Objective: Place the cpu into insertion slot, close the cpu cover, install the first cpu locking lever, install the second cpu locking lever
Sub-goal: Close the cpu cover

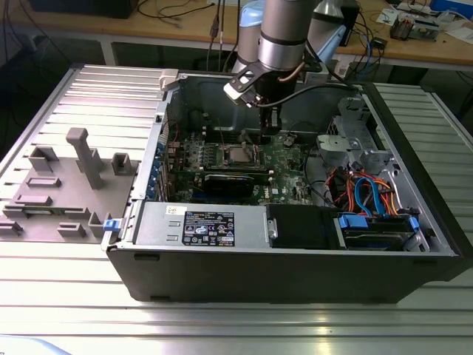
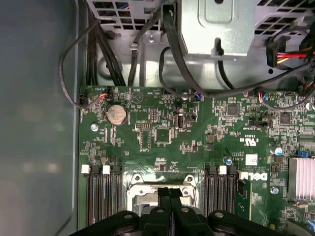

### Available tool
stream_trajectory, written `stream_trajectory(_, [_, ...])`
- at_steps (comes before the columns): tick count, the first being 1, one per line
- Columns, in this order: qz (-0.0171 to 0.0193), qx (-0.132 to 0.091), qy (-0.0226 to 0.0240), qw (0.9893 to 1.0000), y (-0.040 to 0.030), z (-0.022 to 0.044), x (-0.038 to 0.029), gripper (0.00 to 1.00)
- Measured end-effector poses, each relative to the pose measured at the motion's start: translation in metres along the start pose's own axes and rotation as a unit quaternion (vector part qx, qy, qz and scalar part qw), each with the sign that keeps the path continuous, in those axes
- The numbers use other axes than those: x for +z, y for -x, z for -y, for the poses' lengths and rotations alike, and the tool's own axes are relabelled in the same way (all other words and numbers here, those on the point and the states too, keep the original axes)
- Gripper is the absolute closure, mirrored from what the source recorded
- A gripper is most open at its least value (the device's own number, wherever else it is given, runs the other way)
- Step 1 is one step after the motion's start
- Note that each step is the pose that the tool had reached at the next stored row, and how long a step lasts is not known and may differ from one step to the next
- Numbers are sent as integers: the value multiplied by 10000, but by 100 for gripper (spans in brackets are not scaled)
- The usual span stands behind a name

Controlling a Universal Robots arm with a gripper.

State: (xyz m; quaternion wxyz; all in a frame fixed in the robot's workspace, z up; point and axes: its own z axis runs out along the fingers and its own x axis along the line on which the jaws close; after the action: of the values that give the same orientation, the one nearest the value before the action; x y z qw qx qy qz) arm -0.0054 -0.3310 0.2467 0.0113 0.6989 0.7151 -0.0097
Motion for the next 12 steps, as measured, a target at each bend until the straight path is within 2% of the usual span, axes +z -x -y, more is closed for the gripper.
stream_trajectory(9, [-1,1,1,10000,-1,26,4,89])
stream_trajectory(12, [-5,-46,1,10000,-4,96,50,89])
